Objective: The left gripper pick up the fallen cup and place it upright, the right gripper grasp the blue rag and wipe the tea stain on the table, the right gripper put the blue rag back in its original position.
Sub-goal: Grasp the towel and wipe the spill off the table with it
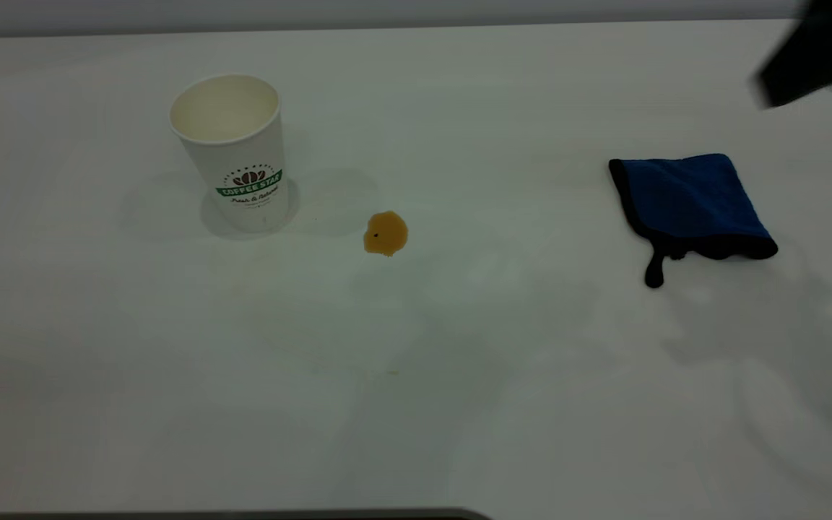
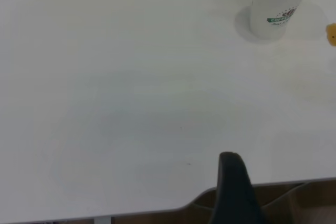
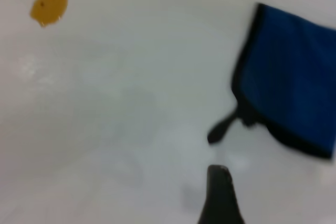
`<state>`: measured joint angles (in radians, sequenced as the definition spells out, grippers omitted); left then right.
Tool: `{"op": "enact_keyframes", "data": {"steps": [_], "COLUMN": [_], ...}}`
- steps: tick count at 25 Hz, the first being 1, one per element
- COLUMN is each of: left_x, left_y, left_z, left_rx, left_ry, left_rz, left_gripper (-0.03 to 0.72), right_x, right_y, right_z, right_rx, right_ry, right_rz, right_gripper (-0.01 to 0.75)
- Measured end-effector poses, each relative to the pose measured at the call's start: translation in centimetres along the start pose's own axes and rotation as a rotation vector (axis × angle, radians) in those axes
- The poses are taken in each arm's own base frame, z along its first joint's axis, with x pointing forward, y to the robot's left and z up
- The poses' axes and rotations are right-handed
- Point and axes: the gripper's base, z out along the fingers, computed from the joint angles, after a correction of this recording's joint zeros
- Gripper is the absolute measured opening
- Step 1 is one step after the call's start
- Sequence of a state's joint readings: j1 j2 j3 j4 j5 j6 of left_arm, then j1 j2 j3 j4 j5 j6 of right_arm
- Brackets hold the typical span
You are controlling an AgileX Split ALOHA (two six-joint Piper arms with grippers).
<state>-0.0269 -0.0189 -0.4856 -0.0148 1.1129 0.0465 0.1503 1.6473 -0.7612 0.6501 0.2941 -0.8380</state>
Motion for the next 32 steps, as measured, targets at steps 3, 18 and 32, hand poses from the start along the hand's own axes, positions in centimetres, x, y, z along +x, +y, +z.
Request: {"op": "enact_keyframes", "data": {"steps": [3, 18, 32], "left_x": [0.0, 0.0, 0.0], "left_y": [0.0, 0.0, 0.0], "left_z": [0.0, 0.0, 0.0], "left_rx": [0.000, 0.000, 0.000], "left_ry": [0.000, 0.000, 0.000], "left_rz": [0.000, 0.000, 0.000], "left_gripper": [0.523, 0.523, 0.523], "right_x": [-0.5, 1.4, 0.0], "right_y": [-0.7, -5.4, -1.7], "right_z": [5.1, 17.8, 20.2], "right_rx": [0.002, 0.134, 0.118], "right_ry": [0.065, 0.152, 0.115], "right_rz": [-0.055, -0.089, -0.227], "right_gripper": [0.592, 0.591, 0.054]}}
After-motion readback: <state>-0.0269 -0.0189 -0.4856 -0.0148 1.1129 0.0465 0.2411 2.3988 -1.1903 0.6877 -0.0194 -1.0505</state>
